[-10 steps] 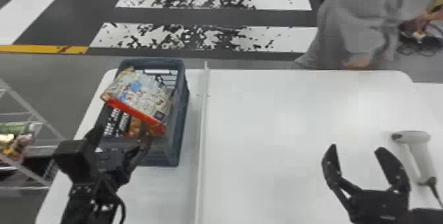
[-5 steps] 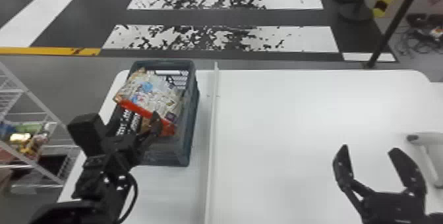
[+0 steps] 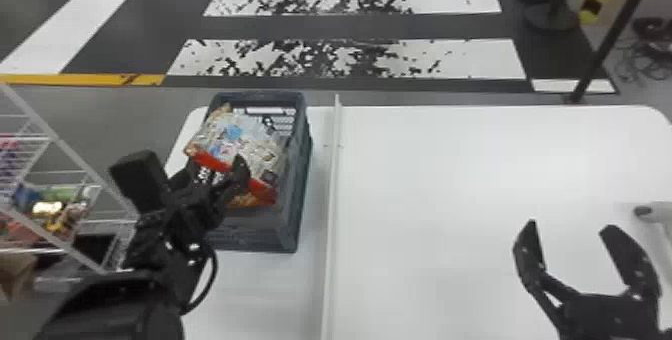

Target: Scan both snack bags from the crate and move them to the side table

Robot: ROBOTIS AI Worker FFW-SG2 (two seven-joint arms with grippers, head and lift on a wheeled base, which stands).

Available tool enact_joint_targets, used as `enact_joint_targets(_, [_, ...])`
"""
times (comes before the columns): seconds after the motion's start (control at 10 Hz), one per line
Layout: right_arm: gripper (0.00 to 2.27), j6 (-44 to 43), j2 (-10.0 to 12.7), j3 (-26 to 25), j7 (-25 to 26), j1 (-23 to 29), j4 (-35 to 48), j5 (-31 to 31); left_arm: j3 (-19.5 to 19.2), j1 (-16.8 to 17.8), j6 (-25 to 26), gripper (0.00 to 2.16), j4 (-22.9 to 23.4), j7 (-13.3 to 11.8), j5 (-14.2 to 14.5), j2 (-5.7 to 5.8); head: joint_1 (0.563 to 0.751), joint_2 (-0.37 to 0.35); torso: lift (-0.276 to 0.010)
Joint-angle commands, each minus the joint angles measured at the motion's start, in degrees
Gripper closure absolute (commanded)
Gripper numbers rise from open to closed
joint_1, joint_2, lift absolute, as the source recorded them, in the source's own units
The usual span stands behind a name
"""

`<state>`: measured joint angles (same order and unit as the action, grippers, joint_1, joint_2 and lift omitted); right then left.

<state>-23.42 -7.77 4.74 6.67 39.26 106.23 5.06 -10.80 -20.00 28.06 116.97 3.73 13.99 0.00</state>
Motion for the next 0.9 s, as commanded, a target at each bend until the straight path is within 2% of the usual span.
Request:
enact_joint_targets(0.0, [0.09, 0.0, 0.0, 0.0, 0.0, 0.0, 0.1, 0.0, -0.2, 3.1, 1.4, 0.1, -2.6, 0.0, 1.0, -0.15, 0.695, 0.119, -0.075])
enact_joint_targets(0.3, [0.09, 0.4, -0.5, 0.0, 0.0, -0.1, 0.1, -0.1, -0.1, 5.7, 1.4, 0.1, -6.2, 0.5, 1.6, -0.15, 0.695, 0.116, -0.075])
enact_joint_targets(0.6, [0.09, 0.7, -0.5, 0.4, 0.0, -0.2, 0.1, -0.4, 0.2, 7.0, 1.4, 0.1, -7.6, 1.7, 1.7, -0.15, 0.695, 0.114, -0.075])
enact_joint_targets(0.8, [0.09, 0.7, -0.5, 0.6, 0.0, -0.3, 0.1, -0.5, 1.0, 8.3, 1.3, 0.22, -9.3, 3.7, 1.6, -0.15, 0.695, 0.119, -0.075])
